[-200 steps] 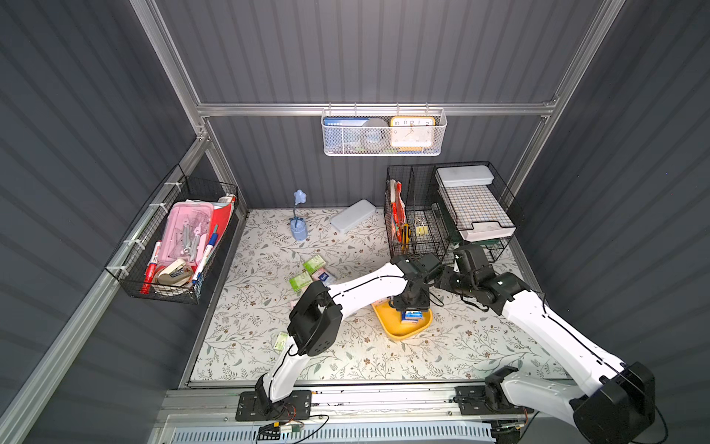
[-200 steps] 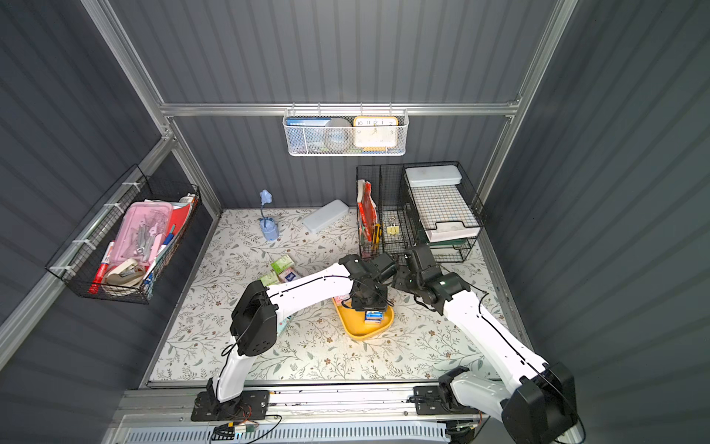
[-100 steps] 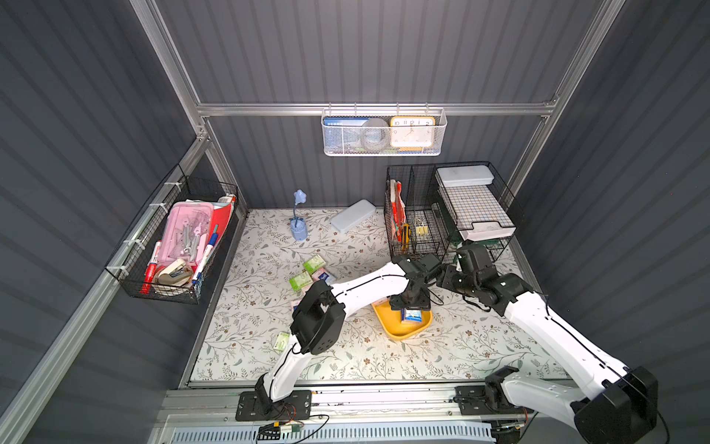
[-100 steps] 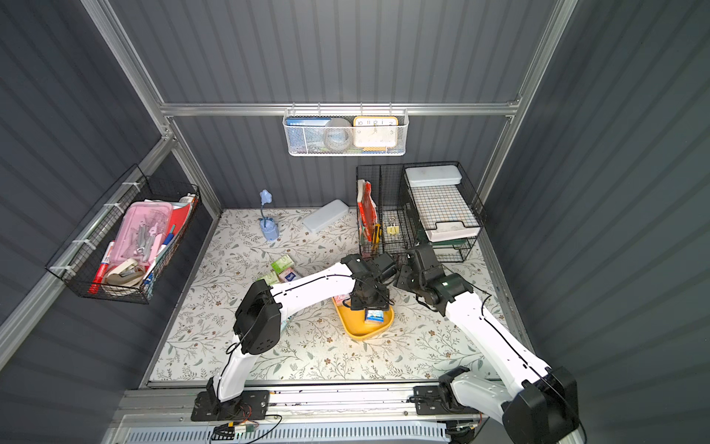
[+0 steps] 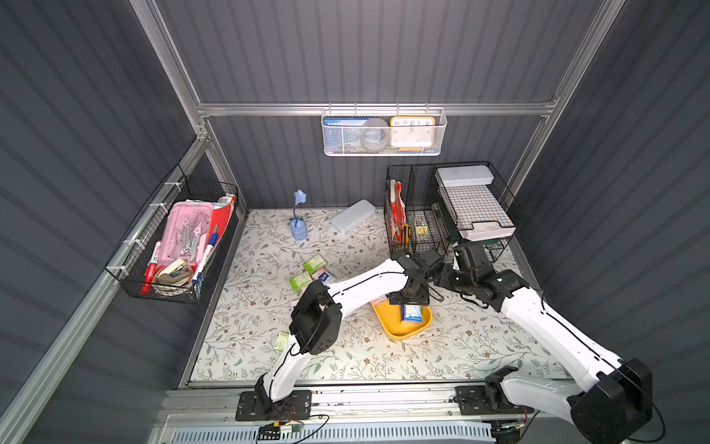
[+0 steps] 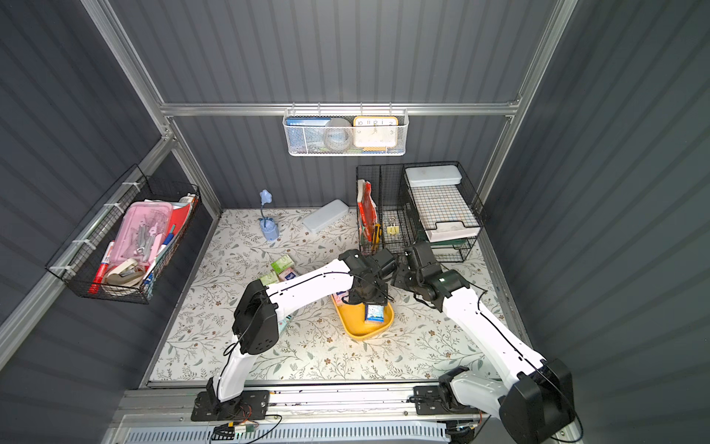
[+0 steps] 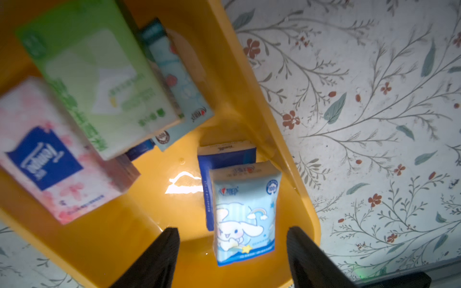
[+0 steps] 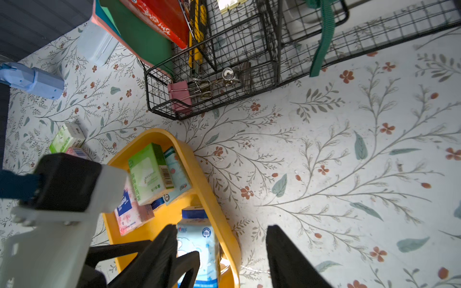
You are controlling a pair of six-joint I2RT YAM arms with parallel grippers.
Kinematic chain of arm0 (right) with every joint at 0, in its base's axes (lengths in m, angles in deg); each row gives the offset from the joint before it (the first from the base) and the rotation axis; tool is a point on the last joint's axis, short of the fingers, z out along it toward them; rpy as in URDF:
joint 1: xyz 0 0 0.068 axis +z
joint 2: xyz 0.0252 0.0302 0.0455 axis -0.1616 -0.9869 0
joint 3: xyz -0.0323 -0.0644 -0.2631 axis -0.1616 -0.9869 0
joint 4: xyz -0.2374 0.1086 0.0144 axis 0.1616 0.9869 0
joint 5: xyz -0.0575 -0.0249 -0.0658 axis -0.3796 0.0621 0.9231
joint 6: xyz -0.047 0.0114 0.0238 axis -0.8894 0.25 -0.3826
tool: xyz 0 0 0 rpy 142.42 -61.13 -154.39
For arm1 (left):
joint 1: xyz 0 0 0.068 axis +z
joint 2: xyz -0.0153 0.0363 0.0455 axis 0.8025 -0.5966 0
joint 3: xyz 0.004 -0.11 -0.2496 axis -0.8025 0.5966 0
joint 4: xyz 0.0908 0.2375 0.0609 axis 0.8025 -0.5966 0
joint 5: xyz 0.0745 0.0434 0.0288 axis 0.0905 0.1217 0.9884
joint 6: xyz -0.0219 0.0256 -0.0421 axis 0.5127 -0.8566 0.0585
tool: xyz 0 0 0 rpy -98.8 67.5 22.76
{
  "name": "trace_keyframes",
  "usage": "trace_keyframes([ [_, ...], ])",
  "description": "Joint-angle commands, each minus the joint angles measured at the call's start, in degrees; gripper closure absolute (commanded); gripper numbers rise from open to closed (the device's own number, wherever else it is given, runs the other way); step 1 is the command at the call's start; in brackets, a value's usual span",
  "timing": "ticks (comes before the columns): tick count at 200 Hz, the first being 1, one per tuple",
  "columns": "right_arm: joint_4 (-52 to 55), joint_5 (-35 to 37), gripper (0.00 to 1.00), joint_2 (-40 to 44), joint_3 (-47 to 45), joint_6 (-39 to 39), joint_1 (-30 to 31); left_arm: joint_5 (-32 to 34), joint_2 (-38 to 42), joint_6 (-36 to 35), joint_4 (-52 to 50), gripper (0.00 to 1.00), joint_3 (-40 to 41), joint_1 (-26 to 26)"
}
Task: Put the pocket tissues into the storage box
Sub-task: Place the pocket tissues in the storage box, then pick up the pocket tissues from the center of the board.
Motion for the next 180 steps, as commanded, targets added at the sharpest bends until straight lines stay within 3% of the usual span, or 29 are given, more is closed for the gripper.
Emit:
trace_keyframes([
  [1,1.05,-3.38,0.39,-2.81,3.16,-0.86,0.06,5.64,5.58,-3.01,-5.43,0.27,0.02,2.74],
  [38,0.48,-4.69,0.37,-5.99,4.98,-0.65,0.74,5.51,15.49,-1.48,-0.82,0.23,12.51,11.53],
  [64,-0.27,-5.33,0.33,-7.62,5.83,-1.0,1.34,7.73,20.05,0.9,2.29,0.1,17.61,16.7],
  [81,0.03,-6.12,0.33,-9.28,6.96,-1.4,1.47,7.82,21.72,2.31,5.68,0.09,20.5,19.6],
  [180,2.27,-6.8,0.33,-15.76,11.21,-3.13,1.83,7.06,18.38,6.17,15.16,0.08,27.24,33.09],
])
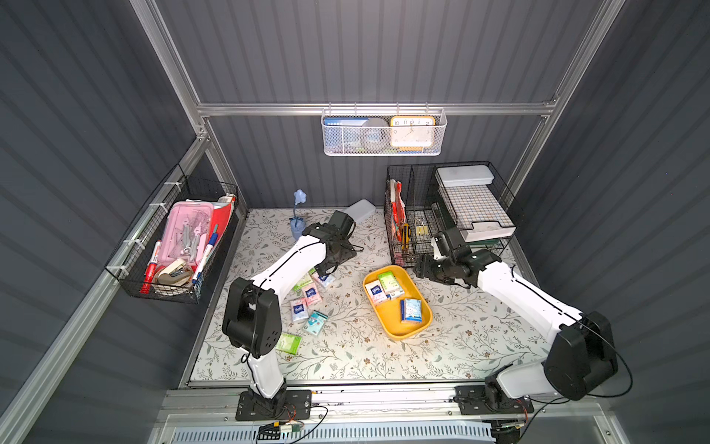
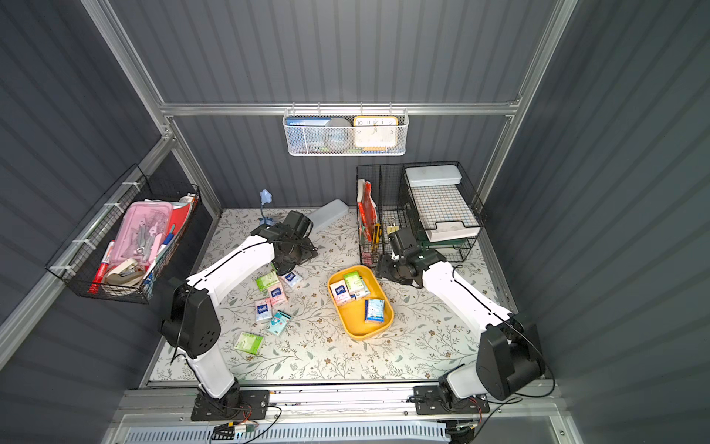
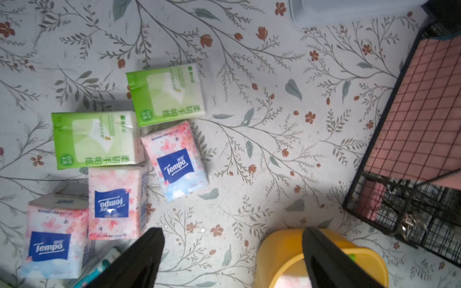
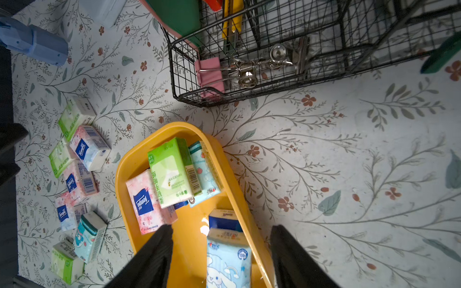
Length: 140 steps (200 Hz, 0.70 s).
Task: Put the pocket tissues into the storage box
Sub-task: Pick up the pocket tissues from the center of the board.
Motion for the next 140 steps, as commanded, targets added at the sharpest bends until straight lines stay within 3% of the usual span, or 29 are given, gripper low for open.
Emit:
trace_keyframes([
  [1,1.85,0.26,0.33,-0.91,1.89,-1.32,0.4,-0.22,-2.03,1.29,1.75,0.08,1.81,2.15],
  [76,2.69,1.43,0.33,-3.3,2.85,-2.19,0.4,-2.62,-7.57,0.38,5.14,0.12,4.69,4.05],
  [140,3.69,1.68,0.33,-5.33,3.73,-3.24,0.4,-2.21,-6.71,1.6,7.86,0.12,10.03,4.41],
])
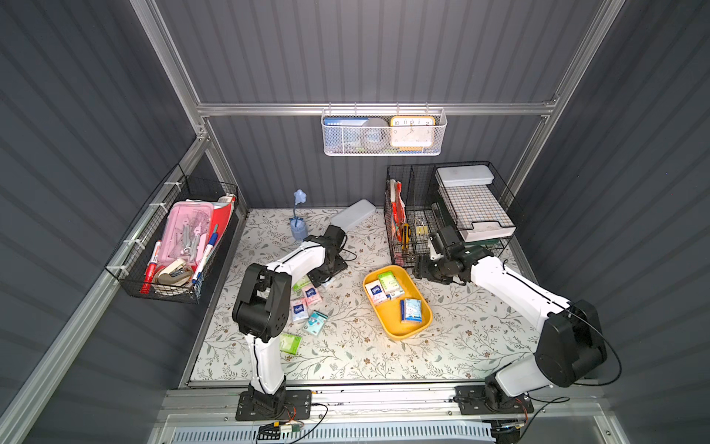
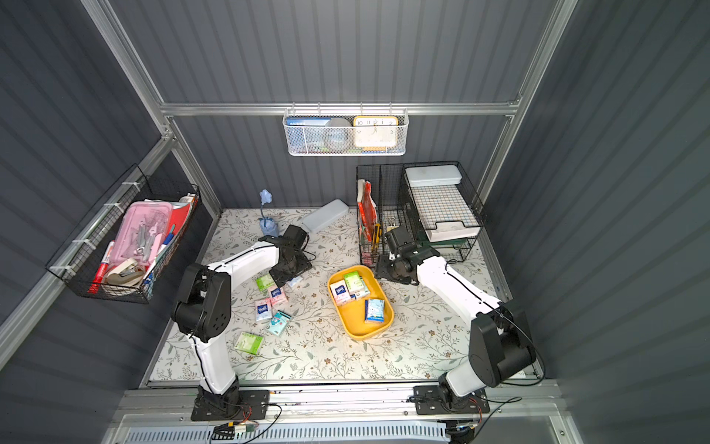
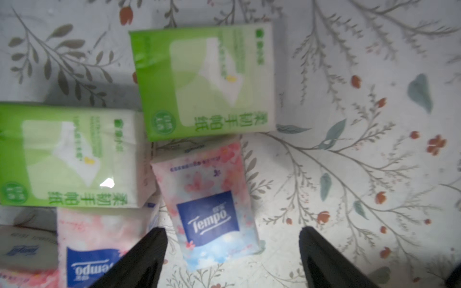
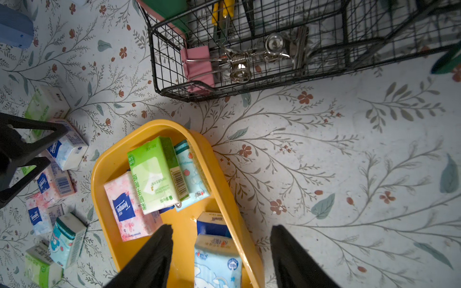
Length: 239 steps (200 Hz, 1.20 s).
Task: Put the pocket tissues into the storage box
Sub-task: Pick up the pocket tissues from the center of the board.
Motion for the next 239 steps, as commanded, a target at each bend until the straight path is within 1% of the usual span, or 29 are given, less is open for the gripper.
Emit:
trace_keyframes([
  [1,1.6,0.74,0.33,-1.18,1.68,-1.11,0.4,-0.29,0.19,0.95,0.91,0.12,0.63,0.52],
  [36,2.39,1.12,0.33,-1.17,2.11,-1.51,0.4,0.04,-2.01,2.03,1.69,0.12,-0.77,0.87],
  [101,3.0,1.66,0.33,-1.45,2.47,-1.92,0.4,-0.99,-5.2,1.5,3.97,0.17,-0.78,1.22],
  [136,3.18,1.67,0.33,-1.55,2.39,-1.83,0.4,-0.93,-5.23,1.35,4.21,0.26,-0.87,1.22],
  [169,3.04,1.53,0.33,-1.53,2.3,-1.64,0.4,-1.13,-4.16,0.97,4.04,0.43,-0.69,1.22],
  [194,2.8,1.49,0.33,-1.6,2.09,-1.38,0.39,-0.71,-2.46,0.65,3.83,0.49,-0.43,1.22],
  [212,2.92,1.49,0.33,-1.33,1.95,-1.28,0.4,-0.17,-0.99,-0.11,3.43,0.59,-0.15,1.22],
  [239,2.6,1.39,0.33,-0.79,1.44,-0.85,0.4,-0.23,1.74,-0.85,2.21,0.58,0.09,1.16],
])
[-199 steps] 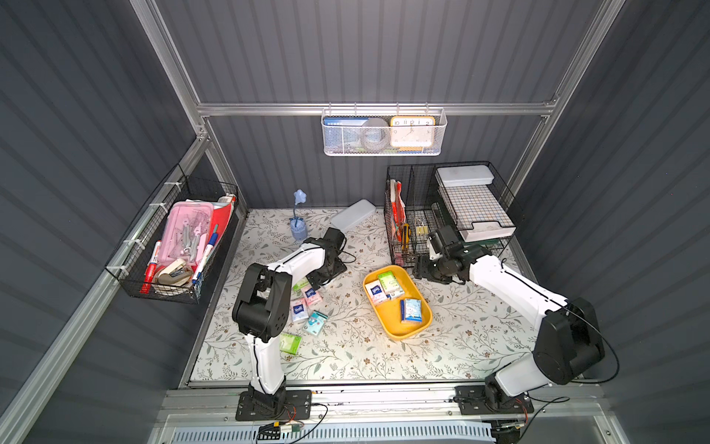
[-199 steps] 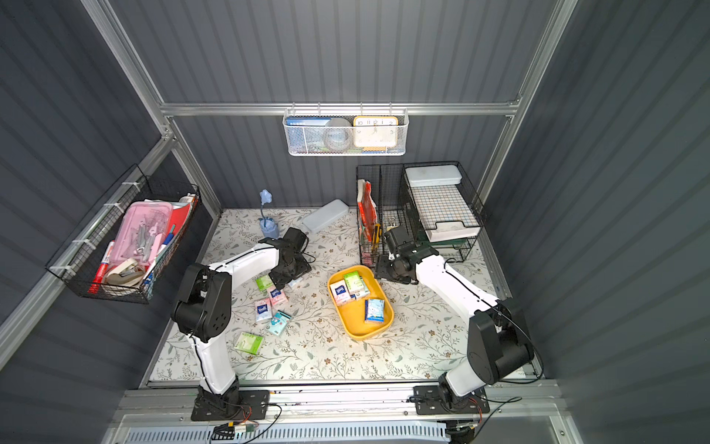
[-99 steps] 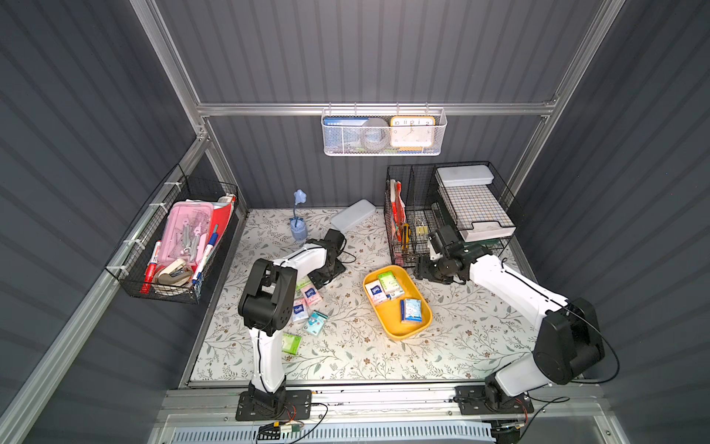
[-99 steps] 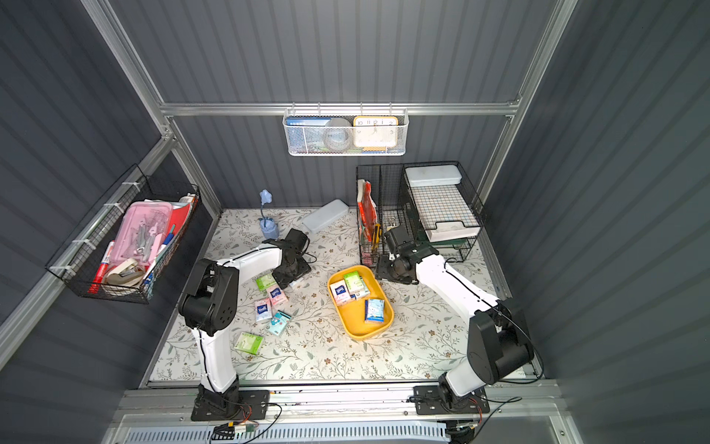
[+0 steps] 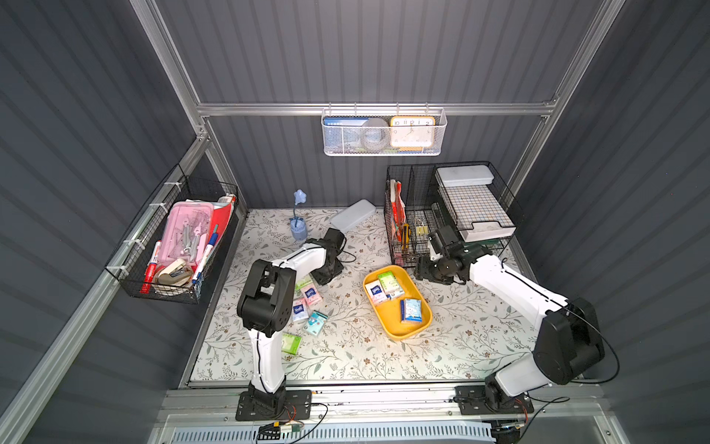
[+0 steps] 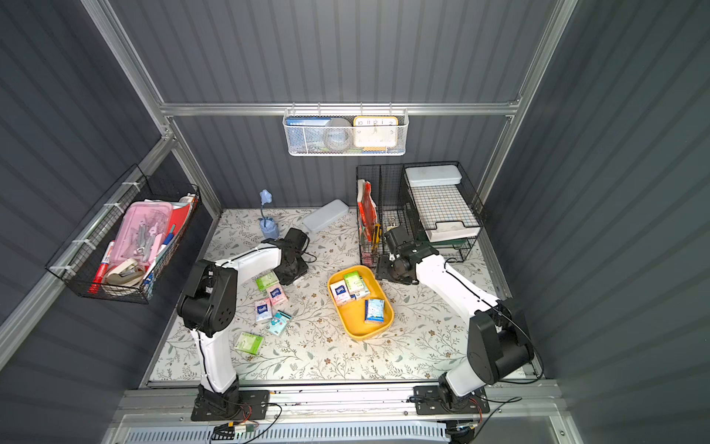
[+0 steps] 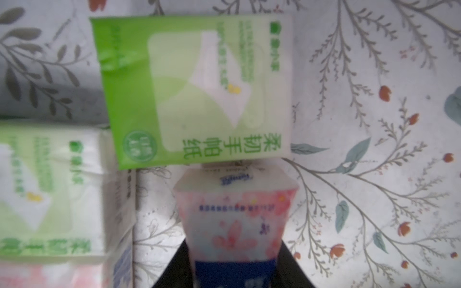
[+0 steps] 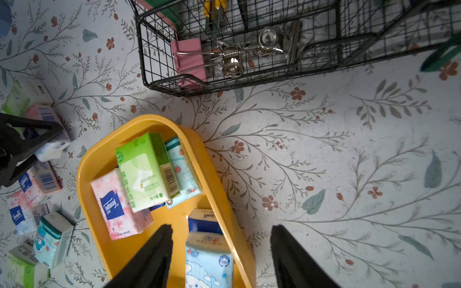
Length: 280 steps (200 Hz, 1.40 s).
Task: Put the pocket tissues into the storage box
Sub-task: Pick up the pocket tissues from the center of the board, then place the pocket tissues in the storage box.
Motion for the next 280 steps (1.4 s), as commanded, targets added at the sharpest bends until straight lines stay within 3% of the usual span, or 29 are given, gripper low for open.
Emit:
trace_keyframes([
  [1,0.51,0.32,0.33,-0.08,0.45,0.2,0.4,0.36,4.42,-1.44,-2.09,0.58,0.18,0.31],
  [62,-1.22,0.11,0.33,1.87,-2.07,1.75,0.4,-3.91,13.04,-3.61,-8.07,0.56,-1.31,-3.76],
  [96,-2.22,-0.59,0.33,2.67,-3.11,2.69,0.39,-5.08,17.55,0.16,-12.45,0.56,-3.69,-11.91],
  [139,-2.71,-0.59,0.33,4.5,-4.56,3.32,0.39,-9.32,21.22,11.59,-12.31,0.56,0.74,-24.37],
  [188,-3.04,-0.24,0.33,6.85,-7.31,3.67,0.32,-13.9,16.27,16.92,-10.86,0.56,-3.81,-34.78],
  [219,-2.61,1.15,0.33,9.1,-8.5,3.82,0.3,-14.15,11.2,14.36,-13.43,0.55,-7.88,-35.56],
  [280,-1.24,3.13,0.33,12.19,-9.21,2.79,0.01,-14.36,6.33,15.7,-14.75,0.55,-7.42,-34.79],
])
